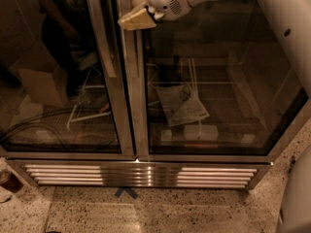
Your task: Place 7up can into top drawer
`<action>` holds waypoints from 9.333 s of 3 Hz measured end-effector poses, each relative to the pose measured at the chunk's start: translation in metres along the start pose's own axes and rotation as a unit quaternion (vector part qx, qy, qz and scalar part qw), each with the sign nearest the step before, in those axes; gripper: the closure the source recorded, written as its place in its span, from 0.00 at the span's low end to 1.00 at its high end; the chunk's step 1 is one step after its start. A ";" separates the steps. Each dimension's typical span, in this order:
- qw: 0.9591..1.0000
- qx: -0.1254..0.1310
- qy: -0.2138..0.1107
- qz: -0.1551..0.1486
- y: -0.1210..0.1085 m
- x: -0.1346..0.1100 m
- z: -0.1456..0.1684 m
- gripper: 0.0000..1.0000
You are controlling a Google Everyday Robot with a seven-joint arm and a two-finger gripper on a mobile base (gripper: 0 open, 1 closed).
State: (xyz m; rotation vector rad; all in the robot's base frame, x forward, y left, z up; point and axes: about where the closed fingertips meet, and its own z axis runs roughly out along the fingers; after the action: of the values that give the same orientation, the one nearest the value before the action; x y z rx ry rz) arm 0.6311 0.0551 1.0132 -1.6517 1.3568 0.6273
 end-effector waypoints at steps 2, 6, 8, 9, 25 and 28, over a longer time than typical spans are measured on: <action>1.000 0.001 -0.006 -0.001 -0.002 -0.001 0.000 1.00; 1.000 -0.001 -0.011 0.000 -0.003 -0.002 -0.001 0.96; 1.000 -0.001 -0.011 0.000 -0.003 -0.002 -0.001 0.71; 1.000 -0.001 -0.011 0.000 -0.003 -0.002 -0.001 0.39; 0.950 0.259 0.168 0.056 0.027 -0.001 -0.013 0.00; 0.942 0.290 0.063 0.157 -0.004 -0.023 -0.058 0.00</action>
Offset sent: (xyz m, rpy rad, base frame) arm -0.0952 -0.0218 -0.0160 0.0112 -0.0373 -0.0969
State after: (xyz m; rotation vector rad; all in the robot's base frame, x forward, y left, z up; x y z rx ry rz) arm 0.6199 0.0164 1.0608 -1.0216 1.7162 0.2534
